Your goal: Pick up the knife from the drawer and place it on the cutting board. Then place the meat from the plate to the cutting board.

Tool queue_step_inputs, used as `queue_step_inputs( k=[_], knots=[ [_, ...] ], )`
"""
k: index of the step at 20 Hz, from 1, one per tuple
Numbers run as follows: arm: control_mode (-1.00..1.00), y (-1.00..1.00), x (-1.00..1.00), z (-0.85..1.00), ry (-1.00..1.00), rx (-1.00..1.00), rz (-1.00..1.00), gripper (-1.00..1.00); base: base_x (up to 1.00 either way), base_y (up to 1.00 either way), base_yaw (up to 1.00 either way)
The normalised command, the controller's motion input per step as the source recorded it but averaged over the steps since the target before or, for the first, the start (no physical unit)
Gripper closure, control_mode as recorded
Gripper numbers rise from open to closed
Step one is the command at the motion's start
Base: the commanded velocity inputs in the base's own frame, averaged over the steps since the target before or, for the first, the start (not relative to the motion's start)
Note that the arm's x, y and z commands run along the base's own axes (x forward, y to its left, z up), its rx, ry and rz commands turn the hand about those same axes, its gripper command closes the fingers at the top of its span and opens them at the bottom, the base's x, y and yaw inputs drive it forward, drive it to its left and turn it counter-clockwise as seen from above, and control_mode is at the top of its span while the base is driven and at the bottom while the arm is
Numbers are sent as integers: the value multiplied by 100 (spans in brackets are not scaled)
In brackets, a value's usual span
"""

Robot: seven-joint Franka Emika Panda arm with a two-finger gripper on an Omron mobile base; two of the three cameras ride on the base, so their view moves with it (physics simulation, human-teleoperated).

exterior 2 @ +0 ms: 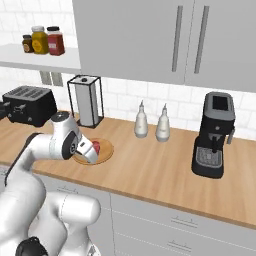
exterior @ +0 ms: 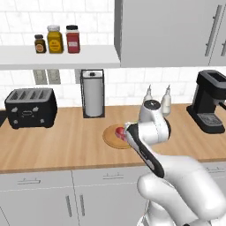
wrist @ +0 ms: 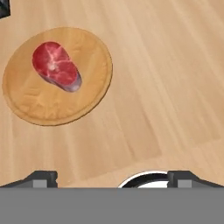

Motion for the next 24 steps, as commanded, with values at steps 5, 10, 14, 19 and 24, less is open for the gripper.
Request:
queue_step_inputs(
  k=[5, 10, 14, 19, 24],
  knots=[
    [-100, 62, 91, -18, 20, -27, 2, -100, 0, 0, 0],
    [-100, -3, 80, 0, 4, -1, 22, -100, 0, 0, 0],
    [-100, -22, 43, -19, 4, 1, 26, -100, 0, 0, 0],
    [-100, -4, 0, -55, 0, 2, 8, -100, 0, 0, 0],
    [-100, 0, 12, -28, 0, 7, 0, -100, 0, 0, 0]
  ],
)
